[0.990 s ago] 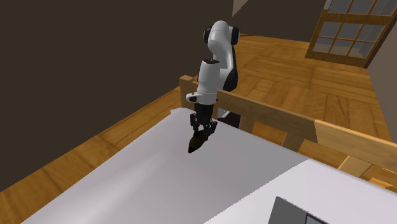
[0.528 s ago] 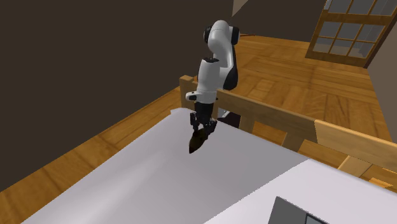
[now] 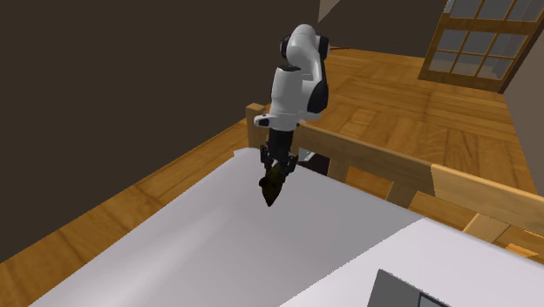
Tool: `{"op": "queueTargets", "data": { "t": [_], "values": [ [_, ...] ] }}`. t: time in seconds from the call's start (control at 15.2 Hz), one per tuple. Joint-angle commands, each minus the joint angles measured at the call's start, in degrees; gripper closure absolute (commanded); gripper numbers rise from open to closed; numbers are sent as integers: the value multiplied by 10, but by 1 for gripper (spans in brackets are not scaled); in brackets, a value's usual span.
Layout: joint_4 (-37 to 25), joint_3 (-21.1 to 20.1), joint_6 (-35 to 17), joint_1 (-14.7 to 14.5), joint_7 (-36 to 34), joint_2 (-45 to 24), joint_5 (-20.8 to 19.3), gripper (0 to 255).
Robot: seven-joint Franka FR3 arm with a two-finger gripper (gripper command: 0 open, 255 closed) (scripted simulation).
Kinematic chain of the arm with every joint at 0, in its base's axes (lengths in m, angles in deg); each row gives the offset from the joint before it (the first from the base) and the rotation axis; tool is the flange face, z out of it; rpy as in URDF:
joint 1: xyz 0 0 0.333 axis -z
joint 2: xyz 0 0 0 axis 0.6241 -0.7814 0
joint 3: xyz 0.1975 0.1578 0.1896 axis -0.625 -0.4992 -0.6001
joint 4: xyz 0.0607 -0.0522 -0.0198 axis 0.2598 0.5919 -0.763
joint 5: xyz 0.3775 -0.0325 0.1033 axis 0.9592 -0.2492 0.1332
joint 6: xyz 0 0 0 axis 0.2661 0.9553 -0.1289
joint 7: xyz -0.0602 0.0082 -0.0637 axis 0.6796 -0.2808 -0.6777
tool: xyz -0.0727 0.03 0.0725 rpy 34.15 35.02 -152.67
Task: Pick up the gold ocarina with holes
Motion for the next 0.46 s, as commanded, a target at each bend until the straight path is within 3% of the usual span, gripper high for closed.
{"op": "queueTargets", "data": {
  "t": [0.0,0.4],
  "values": [
    [-13,0,16,0,2,3,3,255],
    [-40,1,47,1,6,8,6,255]
  ]
}}
